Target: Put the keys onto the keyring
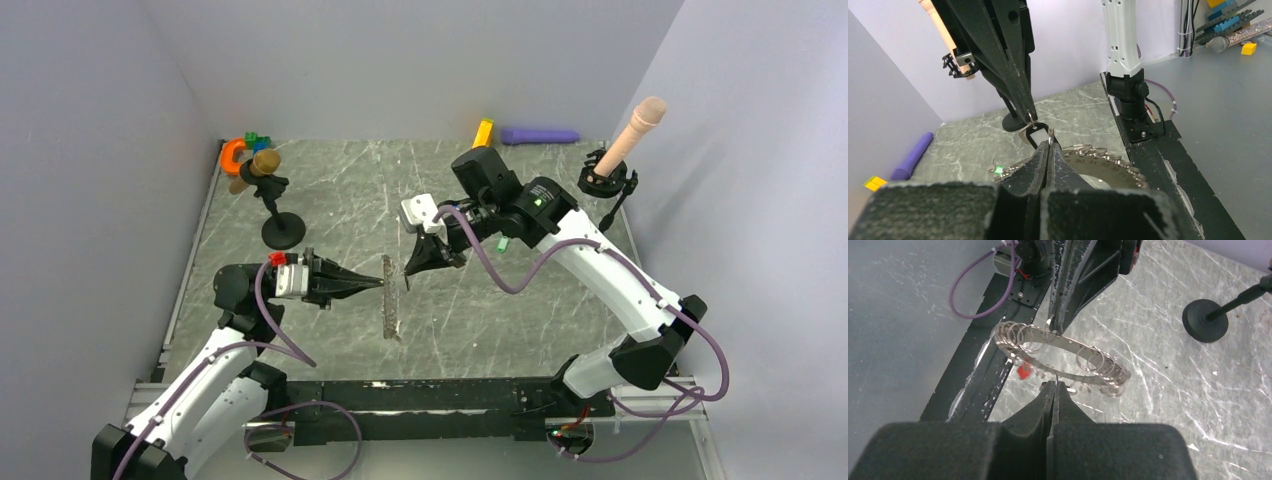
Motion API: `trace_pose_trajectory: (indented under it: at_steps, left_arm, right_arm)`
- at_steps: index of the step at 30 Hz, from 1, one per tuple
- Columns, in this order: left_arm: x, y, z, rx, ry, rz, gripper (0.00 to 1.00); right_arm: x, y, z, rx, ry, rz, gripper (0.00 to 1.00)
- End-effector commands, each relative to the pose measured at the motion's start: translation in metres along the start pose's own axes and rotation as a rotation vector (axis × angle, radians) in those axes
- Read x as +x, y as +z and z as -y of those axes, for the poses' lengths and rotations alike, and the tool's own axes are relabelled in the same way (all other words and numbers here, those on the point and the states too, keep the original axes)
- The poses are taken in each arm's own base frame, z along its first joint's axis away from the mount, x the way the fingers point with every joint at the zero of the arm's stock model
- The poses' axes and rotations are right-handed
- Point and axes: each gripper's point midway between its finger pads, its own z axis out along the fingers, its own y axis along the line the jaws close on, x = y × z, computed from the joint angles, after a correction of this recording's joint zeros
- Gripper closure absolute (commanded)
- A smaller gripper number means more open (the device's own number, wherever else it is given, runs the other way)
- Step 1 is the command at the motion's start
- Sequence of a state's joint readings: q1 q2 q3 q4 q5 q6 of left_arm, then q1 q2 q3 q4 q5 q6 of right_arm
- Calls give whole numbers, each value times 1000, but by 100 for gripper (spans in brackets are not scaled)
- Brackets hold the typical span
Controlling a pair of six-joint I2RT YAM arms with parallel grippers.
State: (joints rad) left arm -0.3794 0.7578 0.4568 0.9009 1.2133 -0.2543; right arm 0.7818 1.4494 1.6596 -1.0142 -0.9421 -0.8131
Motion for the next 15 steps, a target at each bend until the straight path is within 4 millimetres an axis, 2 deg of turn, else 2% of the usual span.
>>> trace_pose_trajectory:
  at_steps: [1,15]
  left_arm:
    - [-10,0,-6,-31,49,3,100]
    - [-6,3,-12,-45,18,-10,100]
  right_arm:
    - [-19,1,4,14,-78,23,100]
    - [-21,9,2,6,-70,33,100]
